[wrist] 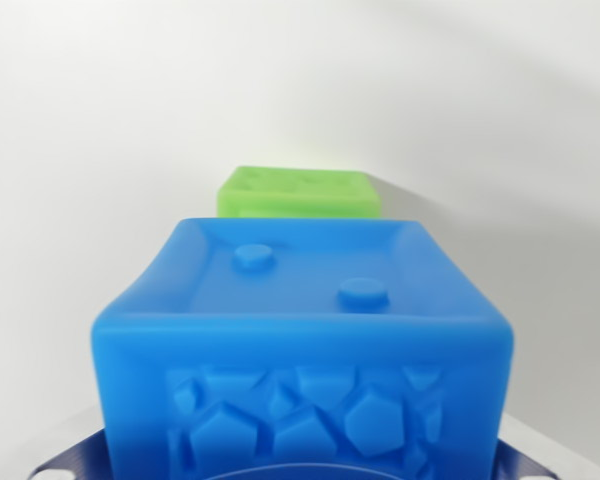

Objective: Stack cube

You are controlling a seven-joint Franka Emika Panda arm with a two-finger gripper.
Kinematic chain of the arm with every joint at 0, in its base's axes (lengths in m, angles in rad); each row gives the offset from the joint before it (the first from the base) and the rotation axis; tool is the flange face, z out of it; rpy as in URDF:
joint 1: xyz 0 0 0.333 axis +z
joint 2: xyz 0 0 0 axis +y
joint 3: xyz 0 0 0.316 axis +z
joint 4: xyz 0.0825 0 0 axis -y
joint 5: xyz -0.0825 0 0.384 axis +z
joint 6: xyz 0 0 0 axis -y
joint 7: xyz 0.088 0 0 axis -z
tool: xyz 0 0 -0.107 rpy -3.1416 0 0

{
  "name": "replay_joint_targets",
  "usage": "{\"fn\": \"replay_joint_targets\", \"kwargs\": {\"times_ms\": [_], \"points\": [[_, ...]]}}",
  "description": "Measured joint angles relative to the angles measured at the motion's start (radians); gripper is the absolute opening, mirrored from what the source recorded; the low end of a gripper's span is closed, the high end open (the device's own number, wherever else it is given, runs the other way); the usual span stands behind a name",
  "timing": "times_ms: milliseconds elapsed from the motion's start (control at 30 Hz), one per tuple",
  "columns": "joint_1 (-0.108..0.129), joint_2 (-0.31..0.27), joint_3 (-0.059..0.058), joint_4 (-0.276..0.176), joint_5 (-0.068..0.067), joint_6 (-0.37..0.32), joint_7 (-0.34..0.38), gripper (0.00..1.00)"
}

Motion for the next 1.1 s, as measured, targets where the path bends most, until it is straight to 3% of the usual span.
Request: {"fn": "replay_joint_targets", "kwargs": {"times_ms": [300,633,967,1000,1100], "points": [[0.0,0.074,0.013,0.002,0.052,0.072,-0.037,0.0],[-0.004,0.132,0.027,0.008,0.097,0.122,-0.07,0.0],[-0.01,0.158,0.038,0.012,0.117,0.144,-0.086,0.0],[-0.01,0.158,0.038,0.012,0.118,0.145,-0.087,1.0],[-0.01,0.158,0.038,0.013,0.118,0.145,-0.087,1.0]]}}
